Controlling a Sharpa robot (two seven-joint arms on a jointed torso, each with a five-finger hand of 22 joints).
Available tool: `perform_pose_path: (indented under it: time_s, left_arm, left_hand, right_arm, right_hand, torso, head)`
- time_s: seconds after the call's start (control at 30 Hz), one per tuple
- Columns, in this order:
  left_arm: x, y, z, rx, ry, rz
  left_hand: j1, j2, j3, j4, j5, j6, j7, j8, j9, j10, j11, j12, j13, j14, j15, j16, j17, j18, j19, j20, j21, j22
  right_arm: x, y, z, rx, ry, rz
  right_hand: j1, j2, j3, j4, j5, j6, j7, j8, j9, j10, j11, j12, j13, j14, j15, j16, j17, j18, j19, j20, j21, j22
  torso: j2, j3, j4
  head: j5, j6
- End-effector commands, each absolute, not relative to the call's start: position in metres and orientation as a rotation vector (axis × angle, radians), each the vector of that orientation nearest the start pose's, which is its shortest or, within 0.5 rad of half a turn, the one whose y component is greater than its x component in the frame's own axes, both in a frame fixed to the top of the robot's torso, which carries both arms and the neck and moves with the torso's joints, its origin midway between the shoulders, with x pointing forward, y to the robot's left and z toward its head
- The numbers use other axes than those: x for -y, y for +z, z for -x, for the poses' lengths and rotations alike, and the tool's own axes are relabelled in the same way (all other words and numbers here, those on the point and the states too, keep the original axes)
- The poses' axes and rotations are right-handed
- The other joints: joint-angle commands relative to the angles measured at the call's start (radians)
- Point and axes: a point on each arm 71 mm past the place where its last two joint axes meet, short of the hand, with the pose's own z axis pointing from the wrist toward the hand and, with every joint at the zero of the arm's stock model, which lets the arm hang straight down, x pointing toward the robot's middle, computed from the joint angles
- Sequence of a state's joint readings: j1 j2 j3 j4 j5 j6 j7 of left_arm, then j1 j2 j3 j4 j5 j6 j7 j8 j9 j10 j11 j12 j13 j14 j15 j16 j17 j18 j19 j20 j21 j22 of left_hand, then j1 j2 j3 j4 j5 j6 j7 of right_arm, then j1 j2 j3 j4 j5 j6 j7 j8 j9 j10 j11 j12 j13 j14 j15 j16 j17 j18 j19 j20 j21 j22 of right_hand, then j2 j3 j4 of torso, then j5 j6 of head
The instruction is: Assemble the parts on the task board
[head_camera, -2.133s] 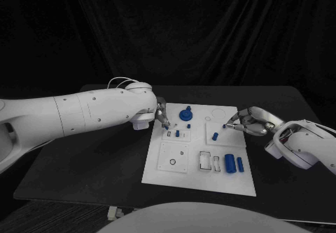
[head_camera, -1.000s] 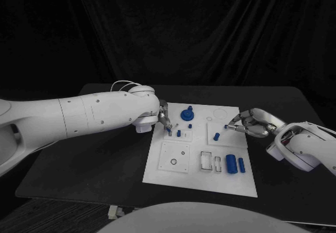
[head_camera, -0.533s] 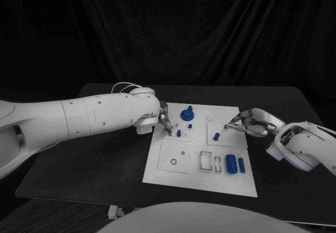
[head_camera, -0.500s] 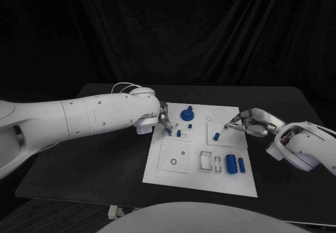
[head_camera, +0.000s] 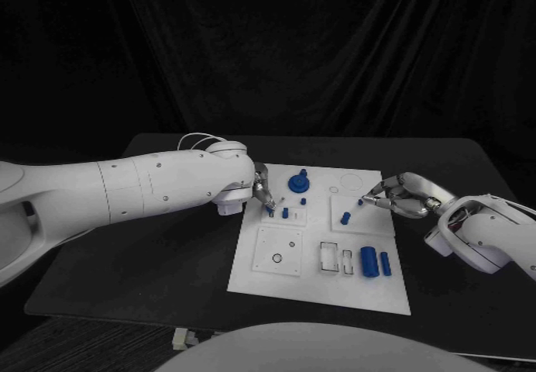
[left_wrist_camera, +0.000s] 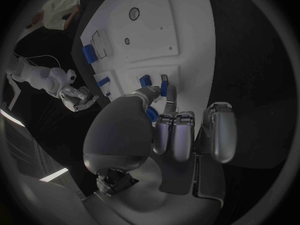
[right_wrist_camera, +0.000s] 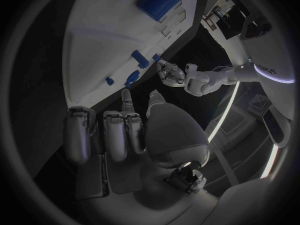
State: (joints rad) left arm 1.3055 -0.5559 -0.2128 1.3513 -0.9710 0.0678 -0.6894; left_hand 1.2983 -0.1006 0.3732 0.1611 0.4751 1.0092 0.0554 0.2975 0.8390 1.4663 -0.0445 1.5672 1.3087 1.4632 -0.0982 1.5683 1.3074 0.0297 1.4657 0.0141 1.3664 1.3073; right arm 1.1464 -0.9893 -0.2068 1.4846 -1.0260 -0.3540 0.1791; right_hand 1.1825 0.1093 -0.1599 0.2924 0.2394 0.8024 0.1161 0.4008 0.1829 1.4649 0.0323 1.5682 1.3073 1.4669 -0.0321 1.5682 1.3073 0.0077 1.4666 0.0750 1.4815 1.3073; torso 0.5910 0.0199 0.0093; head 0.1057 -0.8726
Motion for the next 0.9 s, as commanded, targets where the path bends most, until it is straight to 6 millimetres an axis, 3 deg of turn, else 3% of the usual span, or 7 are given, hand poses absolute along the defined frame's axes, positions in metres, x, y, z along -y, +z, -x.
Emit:
perform_pose_path:
  time_s: [0.03, 0.9]
  left_arm:
    - [-0.1352, -0.2450, -0.4931, -2.400, -0.260, 0.181]
    - [-0.1379, -0.2507, -0.4899, -2.419, -0.248, 0.182]
  left_hand:
    - [-0.003, 0.005, 0.122, -0.119, -0.006, 0.000, -0.008, 0.005, 0.002, 0.104, 0.010, 0.004, 0.262, 0.108, 0.006, 0.003, 0.263, 0.010, 0.057, 0.003, -0.005, 0.209]
    - [-0.009, 0.005, 0.121, -0.119, -0.018, -0.002, -0.008, 0.006, 0.004, 0.104, 0.010, 0.004, 0.262, 0.108, 0.006, 0.003, 0.263, 0.011, 0.056, 0.003, -0.008, 0.208]
  right_arm:
    - [0.2836, -0.2616, -0.4454, -1.824, 0.831, -0.203]
    - [0.2834, -0.2620, -0.4452, -1.829, 0.829, -0.206]
  right_hand:
    - [-0.007, 0.000, -0.008, 0.000, 0.005, -0.002, 0.003, 0.001, 0.002, 0.106, 0.008, 0.003, 0.264, 0.104, 0.005, 0.003, 0.263, 0.020, 0.053, 0.007, -0.005, 0.226]
    - [-0.008, 0.002, -0.008, -0.001, 0.008, -0.003, 0.003, 0.001, 0.002, 0.106, 0.008, 0.003, 0.264, 0.104, 0.005, 0.003, 0.263, 0.020, 0.053, 0.007, -0.006, 0.226]
  torso:
    - [0.000, 0.0002, -0.0003]
    - [0.000, 0.0001, -0.0004]
  head:
    - [0.001, 0.000]
    - [0.003, 0.000]
